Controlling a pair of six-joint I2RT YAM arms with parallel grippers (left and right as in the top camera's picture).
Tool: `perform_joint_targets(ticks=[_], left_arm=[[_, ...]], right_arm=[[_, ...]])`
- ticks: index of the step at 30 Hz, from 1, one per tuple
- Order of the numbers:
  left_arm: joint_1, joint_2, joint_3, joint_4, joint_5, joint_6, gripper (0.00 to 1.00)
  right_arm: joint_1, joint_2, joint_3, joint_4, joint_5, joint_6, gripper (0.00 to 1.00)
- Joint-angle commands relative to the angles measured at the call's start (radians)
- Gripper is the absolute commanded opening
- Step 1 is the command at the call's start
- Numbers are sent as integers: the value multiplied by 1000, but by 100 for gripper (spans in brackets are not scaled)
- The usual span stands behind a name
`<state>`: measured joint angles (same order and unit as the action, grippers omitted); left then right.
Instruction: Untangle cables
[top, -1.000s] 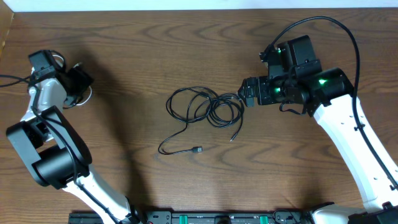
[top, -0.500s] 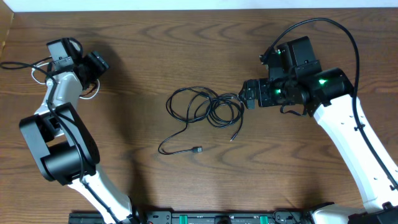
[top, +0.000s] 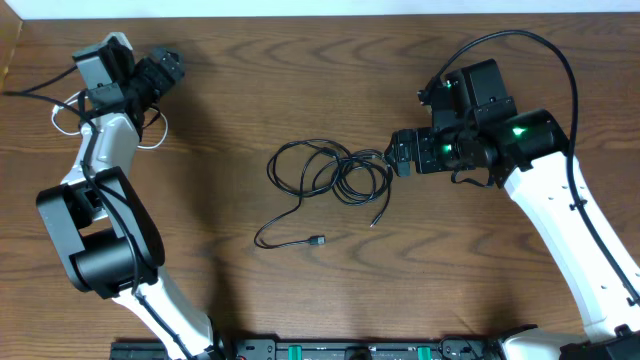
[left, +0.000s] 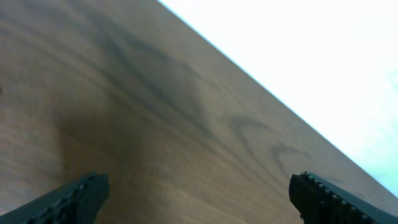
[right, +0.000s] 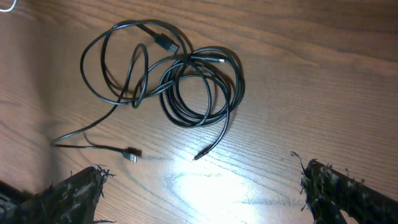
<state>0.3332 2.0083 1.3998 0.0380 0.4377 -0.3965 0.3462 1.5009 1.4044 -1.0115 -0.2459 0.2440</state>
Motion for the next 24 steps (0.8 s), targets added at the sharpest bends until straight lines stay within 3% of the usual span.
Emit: perform_joint_targets(ticks=[1, 4, 9, 14, 16, 24], left_arm=[[4, -30, 11, -37, -38, 1, 99], [4, -44, 15, -34, -39, 88, 99], [24, -86, 138, -30, -55, 124, 99], [24, -74, 166, -9, -451, 169, 99], [34, -53, 166, 12, -534, 169, 99], [103, 119, 166, 132, -536, 176, 99]], right_arm=[[2, 7, 1, -2, 4, -13, 99], [2, 7, 1, 4, 4, -13, 99], [2, 7, 1, 6, 5, -13, 99], [2, 13, 1, 14, 5, -13, 99], [2, 19, 1, 13, 5, -13, 99], [3, 48, 1, 13, 4, -13, 99]])
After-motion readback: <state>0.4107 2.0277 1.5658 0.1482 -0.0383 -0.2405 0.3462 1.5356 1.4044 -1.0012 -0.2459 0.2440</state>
